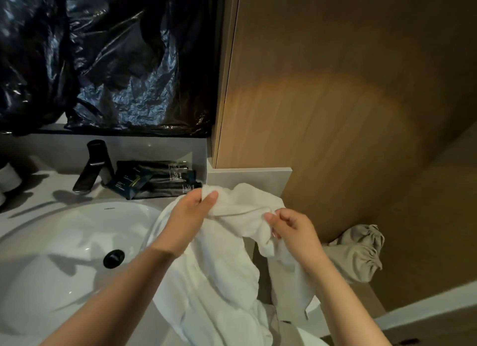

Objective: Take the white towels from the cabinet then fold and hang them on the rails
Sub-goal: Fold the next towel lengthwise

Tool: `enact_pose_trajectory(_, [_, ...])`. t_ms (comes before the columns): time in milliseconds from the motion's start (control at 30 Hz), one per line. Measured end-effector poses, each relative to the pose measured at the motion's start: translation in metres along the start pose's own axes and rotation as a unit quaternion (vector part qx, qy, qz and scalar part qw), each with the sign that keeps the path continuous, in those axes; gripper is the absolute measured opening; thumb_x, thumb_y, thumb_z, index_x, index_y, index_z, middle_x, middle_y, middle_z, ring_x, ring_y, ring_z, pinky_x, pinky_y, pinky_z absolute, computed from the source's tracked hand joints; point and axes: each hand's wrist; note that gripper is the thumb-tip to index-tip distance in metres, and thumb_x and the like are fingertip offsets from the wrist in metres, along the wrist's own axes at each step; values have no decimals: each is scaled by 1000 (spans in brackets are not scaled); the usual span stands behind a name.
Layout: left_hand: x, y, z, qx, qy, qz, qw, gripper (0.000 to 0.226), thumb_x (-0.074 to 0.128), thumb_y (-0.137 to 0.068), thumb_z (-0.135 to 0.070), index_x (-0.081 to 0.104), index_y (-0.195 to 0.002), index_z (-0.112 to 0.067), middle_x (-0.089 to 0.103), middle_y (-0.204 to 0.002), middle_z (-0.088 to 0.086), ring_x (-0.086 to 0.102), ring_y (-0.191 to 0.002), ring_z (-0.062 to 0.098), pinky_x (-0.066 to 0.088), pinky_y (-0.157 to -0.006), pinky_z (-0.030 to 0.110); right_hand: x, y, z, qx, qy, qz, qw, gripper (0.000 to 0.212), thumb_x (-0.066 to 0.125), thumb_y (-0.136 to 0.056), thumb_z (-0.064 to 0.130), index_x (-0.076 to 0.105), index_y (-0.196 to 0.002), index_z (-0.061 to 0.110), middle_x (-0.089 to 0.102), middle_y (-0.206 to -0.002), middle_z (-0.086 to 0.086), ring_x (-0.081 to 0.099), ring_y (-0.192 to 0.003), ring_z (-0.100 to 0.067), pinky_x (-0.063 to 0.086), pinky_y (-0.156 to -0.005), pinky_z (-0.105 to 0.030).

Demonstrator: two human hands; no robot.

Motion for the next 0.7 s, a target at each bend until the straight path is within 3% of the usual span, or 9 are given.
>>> enact_pose_trajectory(133, [5, -8, -71, 156, -62, -34, 985, 24, 55, -96, -33, 68, -98, -13, 69, -95, 8, 65, -89, 24, 51, -83, 44, -28, 1, 46, -55, -50, -44, 996, 44, 58, -97, 27, 49, -63, 0, 44, -58, -5, 41, -57, -14, 36, -60, -22])
enact_pose_trajectory(267, [8, -14, -126, 255, -83, -60, 961, 48, 52, -96, -41, 56, -90, 6, 57, -91, 27, 55, -77, 34, 41, -67, 36, -51, 12, 95, -91, -108, -61, 988, 41, 56, -98, 23, 52, -60, 8, 46, -53, 2, 41, -53, -8, 37, -56, -12])
enact_pose_trajectory(367, [12, -32, -131, 236, -146, -14, 961, 65, 48, -93, -55, 54, -90, 10, 56, -84, 27, 53, -71, 34, 40, -64, 38, -58, 8, 99, -81, -106, -74, 988, 43, 58, -97, 26, 52, -58, 10, 46, -53, 0, 40, -52, -11, 38, -56, -12])
enact_pose_trajectory(467, [14, -52, -94, 129, -282, -29, 950, 60, 50, -90, -58, 59, -96, 2, 54, -87, 11, 51, -77, 20, 37, -66, 32, -51, -8, 60, 1, 7, -130, 991, 43, 61, -95, 31, 57, -60, 6, 52, -52, 2, 46, -52, -12, 38, -53, -20])
enact_pose_trajectory(533, [9, -58, -56, 91, -396, -20, 913, 52, 57, -87, -56, 57, -117, -13, 48, -116, 6, 53, -97, 24, 42, -80, 32, -41, -14, 23, 73, 143, -166, 973, 27, 59, -94, 34, 68, -80, 13, 66, -71, 4, 61, -69, -16, 44, -59, -29])
enact_pose_trajectory(567, [5, -57, -38, 97, -445, -13, 890, 54, 62, -85, -54, 54, -124, -17, 43, -125, 6, 50, -108, 29, 41, -90, 34, -34, -12, 10, 107, 188, -166, 962, 24, 58, -95, 35, 69, -104, 15, 71, -94, -1, 64, -88, -21, 48, -70, -31])
enact_pose_trajectory(633, [-1, -45, -8, 143, -459, -26, 877, 52, 70, -82, -44, 56, -126, -19, 45, -126, 3, 45, -116, 28, 37, -98, 32, -22, -3, -10, 138, 197, -134, 961, 51, 57, -96, 34, 48, -140, 12, 57, -132, -10, 56, -118, -28, 46, -92, -35])
enact_pose_trajectory(700, [-3, -27, 14, 194, -408, -42, 891, 39, 76, -79, -34, 63, -113, -20, 52, -112, -3, 51, -104, 20, 39, -94, 29, -12, 8, -20, 114, 191, -130, 966, 55, 58, -96, 33, 42, -145, 13, 47, -141, -9, 52, -121, -28, 44, -100, -38])
Point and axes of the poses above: each hand's wrist, its own y-axis away from the middle knuckle, its own x-axis out of the palm, z = x × y
